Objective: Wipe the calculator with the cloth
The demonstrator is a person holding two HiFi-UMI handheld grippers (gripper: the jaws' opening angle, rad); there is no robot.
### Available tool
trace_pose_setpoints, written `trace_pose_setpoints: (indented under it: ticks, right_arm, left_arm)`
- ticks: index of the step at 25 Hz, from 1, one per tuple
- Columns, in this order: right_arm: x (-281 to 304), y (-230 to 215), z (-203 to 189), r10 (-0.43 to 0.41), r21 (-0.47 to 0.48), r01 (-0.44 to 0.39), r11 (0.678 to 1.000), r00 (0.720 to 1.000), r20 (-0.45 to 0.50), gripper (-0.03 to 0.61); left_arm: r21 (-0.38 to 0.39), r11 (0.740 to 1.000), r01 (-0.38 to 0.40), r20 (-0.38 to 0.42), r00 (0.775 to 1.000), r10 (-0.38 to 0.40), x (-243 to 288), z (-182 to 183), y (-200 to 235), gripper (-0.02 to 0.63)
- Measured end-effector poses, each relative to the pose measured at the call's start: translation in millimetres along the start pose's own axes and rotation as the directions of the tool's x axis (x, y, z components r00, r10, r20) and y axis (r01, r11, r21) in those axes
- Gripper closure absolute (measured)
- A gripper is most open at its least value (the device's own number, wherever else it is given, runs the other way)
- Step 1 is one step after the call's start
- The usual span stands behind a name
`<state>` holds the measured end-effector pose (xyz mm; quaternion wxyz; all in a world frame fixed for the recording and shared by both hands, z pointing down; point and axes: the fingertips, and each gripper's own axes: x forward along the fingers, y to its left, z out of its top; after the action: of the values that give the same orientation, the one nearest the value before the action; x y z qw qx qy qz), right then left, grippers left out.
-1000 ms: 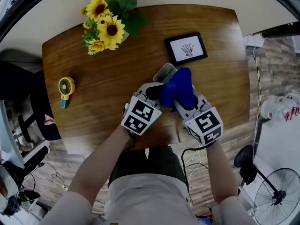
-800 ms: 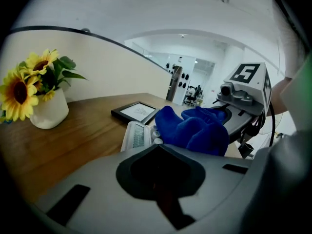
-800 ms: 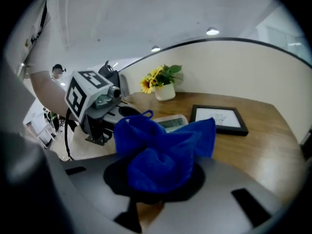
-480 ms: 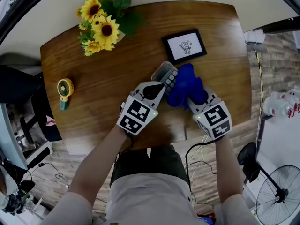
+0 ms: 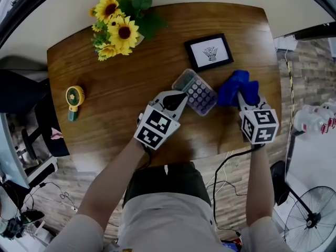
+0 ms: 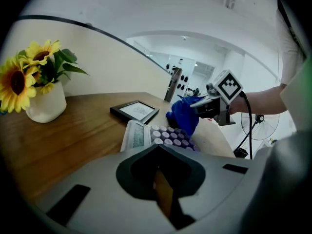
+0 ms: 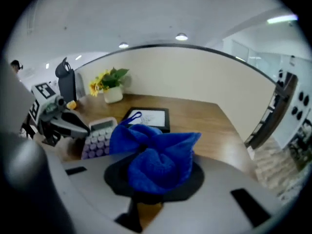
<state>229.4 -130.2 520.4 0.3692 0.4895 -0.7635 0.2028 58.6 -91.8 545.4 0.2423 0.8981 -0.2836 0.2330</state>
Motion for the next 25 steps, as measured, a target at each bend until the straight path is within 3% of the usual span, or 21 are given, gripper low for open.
trace_pose_setpoints:
  ticks: [4, 8, 10, 12, 14, 18, 23, 25]
  right_arm:
    - [-24.7, 60.3, 37.4, 0.176, -0.038, -0.174, 0.984, 0.98, 0.093, 0.495]
    - [-37.8, 145.4, 40.5, 0.44, -0.12, -0.432, 0.894, 0.896, 0.052, 0.494]
    - [-33.6, 172.7, 31.0, 0.496, -0.199, -0.488, 0.85, 0.868, -0.012, 0.494]
    - [-24.5, 184.6, 21.8, 0.506, -0.236, -0.505, 0.83, 0.86, -0.06, 0.492]
    - [-13.4, 184.1, 16.8, 0.493, -0.243, -0.496, 0.834, 0.867, -0.078, 0.492]
    - [11.9, 151.4, 10.5, 0.359, -0.389, -0.368, 0.845, 0.928, -0.097, 0.491]
    - [26.3, 111.8, 23.1, 0.327, -0.257, -0.321, 0.911, 0.945, -0.021, 0.494]
    - [33.9, 88.5, 26.1, 0.242, -0.251, -0.238, 0.938, 0.97, -0.015, 0.496]
  left_arm:
    - [0.0, 1.0, -0.003, -0.004, 1.0, 0.003, -0.8, -1.6, 0.8, 0.612]
    - [-0.002, 1.0, -0.008, -0.008, 1.0, 0.008, -0.1, -1.0, 0.4, 0.612]
    - [-0.002, 1.0, -0.014, -0.012, 1.0, 0.014, 0.0, -0.8, 0.3, 0.612]
    - [-0.004, 1.0, -0.017, -0.01, 1.0, 0.017, -0.1, -0.8, 0.0, 0.612]
    - [-0.007, 1.0, -0.018, -0.002, 1.0, 0.018, -0.4, -0.6, 0.2, 0.612]
    - [0.004, 1.0, -0.026, 0.009, 1.0, 0.026, -0.6, 0.1, 0.9, 0.612]
    - [0.004, 1.0, -0.022, 0.009, 1.0, 0.022, -0.6, -0.8, 0.3, 0.612]
    - [0.0, 1.0, -0.018, 0.012, 1.0, 0.018, -0.5, -0.4, 0.5, 0.612]
